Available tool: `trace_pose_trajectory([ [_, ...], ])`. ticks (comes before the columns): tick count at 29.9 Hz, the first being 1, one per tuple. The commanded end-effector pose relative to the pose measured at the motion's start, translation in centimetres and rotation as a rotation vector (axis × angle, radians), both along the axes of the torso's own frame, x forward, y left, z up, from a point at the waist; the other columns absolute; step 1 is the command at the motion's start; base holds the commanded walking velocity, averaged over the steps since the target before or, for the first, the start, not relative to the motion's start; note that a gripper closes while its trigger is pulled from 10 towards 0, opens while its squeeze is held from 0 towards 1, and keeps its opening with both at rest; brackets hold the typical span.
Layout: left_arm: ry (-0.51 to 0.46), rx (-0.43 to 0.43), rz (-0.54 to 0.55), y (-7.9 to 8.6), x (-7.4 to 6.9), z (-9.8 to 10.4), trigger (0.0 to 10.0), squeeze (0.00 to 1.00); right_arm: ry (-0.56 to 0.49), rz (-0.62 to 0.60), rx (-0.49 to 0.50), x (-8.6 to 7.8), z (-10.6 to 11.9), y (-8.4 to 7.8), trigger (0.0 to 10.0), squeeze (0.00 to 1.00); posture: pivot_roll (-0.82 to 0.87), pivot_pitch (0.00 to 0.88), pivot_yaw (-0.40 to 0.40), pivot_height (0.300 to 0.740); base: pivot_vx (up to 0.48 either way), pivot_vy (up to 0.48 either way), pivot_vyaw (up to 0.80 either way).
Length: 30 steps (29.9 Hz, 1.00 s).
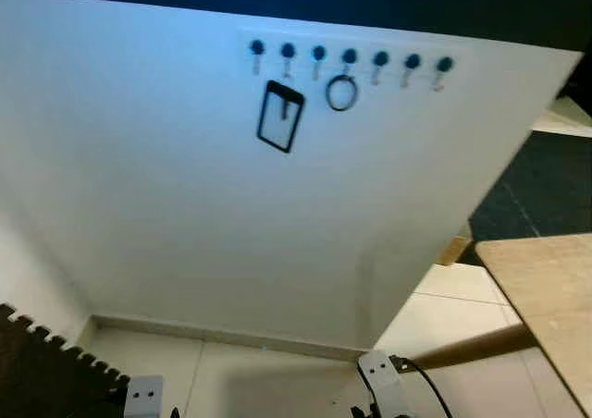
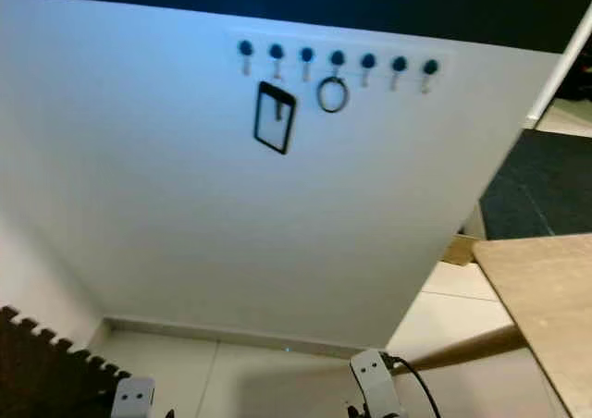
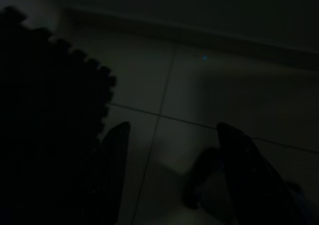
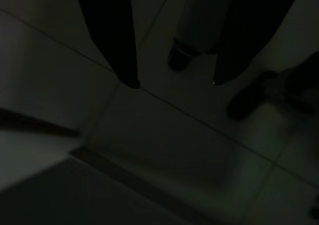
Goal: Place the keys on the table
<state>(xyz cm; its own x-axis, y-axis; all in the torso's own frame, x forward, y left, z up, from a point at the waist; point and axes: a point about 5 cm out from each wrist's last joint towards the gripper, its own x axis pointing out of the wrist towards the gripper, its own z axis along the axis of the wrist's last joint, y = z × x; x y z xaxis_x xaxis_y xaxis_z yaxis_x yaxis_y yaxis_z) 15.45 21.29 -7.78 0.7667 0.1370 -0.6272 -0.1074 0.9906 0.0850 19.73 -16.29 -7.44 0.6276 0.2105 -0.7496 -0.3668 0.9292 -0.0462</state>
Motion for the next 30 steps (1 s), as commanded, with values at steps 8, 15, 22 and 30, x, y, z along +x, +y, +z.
trace_pose_trajectory([
  [8, 0.035, 0.013, -0.011, 0.19, -0.87, -0.37, 10.0, 0.0, 0.004, -0.055, 0.003, -0.35, -0.17, -0.52, 10.0, 0.0, 0.1, 0.072, -0.077, 0.74, 0.0, 0.0, 0.68],
  [15, 0.032, 0.013, -0.015, 0.18, -0.85, -0.35, 10.0, 0.0, 0.0, -0.055, -0.001, -0.35, -0.15, -0.58, 10.0, 0.0, 0.09, 0.073, -0.075, 0.74, 0.0, 0.0, 0.0],
  [22, 0.023, 0.014, -0.025, 0.1, -0.73, -0.27, 10.0, 0.0, 0.0, -0.062, 0.0, -0.44, -0.19, -0.63, 10.0, 0.0, 0.09, 0.075, -0.077, 0.74, 0.0, 0.0, 0.0],
  [30, 0.016, 0.029, -0.059, -0.12, -0.55, -0.17, 10.0, 0.0, 0.001, -0.065, 0.0, -0.44, -0.19, -0.68, 10.0, 0.0, 0.09, 0.074, -0.075, 0.74, 0.0, -0.176, 0.0],
])
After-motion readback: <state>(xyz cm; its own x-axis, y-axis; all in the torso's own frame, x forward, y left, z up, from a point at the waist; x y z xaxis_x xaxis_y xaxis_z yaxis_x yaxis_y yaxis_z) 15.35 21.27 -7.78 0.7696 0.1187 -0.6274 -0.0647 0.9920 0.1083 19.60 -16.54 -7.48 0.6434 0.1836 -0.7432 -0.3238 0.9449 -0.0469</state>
